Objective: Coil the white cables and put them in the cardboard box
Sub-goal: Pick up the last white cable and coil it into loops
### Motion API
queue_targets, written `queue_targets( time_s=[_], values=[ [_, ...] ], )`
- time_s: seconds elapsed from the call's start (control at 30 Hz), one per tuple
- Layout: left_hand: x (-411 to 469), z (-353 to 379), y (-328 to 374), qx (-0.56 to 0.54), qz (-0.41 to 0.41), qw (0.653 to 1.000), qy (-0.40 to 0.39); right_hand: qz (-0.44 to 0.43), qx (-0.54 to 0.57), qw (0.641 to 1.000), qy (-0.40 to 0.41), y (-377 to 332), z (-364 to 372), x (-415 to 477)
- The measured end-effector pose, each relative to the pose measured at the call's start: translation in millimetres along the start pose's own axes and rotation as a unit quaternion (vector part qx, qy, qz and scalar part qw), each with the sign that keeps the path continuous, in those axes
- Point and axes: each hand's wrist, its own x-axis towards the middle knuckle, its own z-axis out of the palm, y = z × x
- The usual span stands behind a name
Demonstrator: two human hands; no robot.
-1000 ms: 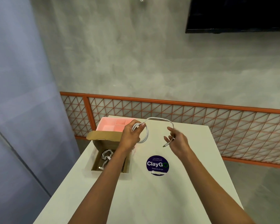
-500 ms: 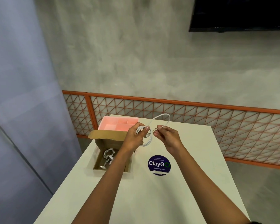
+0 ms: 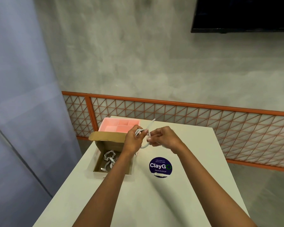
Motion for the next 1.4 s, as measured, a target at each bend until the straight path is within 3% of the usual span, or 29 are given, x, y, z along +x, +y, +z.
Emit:
queue_targets(
  time_s=[0.13,0.2,0.27,0.37,0.5,0.6,0.77,0.97,1.1,1.27,1.4],
  values=[
    [3,2,0,0.019,-0.007,0.999,0.042,-0.034,-0.272,0.959,0.076,-22,-5,-7],
    [3,0,-2,0.010,-0.016,0.999,0.050,-0.072,-0.319,0.942,0.073,-32,-15,-13],
    [2,-2,-4,0.001,-0.016,0.999,0.040,-0.123,-0.267,0.954,0.053,-39,-26,-18],
    [1,0,4,-0.037,-0.020,0.999,0.024,-0.161,-0.048,0.986,0.006,-42,-23,-22],
    [2,4,11,-0.080,-0.038,0.996,0.017,-0.191,0.154,0.968,0.047,-36,-7,-22],
    [-1,5,6,-0.068,-0.052,0.996,0.032,-0.207,0.163,0.962,0.074,-42,-3,-26],
    [1,3,1,-0.059,-0.046,0.994,0.083,-0.295,0.046,0.953,0.055,-57,7,-38],
    [1,1,7,-0.056,-0.043,0.994,0.084,-0.314,0.062,0.945,0.063,-66,2,-46],
    [-1,-1,6,-0.106,-0.057,0.992,0.044,-0.304,0.153,0.935,0.103,-69,-8,-41],
    [-3,-12,7,-0.253,-0.126,0.956,-0.085,-0.246,0.318,0.898,0.176,-64,-38,-27],
    [-3,-11,13,-0.273,-0.103,0.953,-0.083,-0.175,0.423,0.867,0.195,-46,-51,-16]
  ],
)
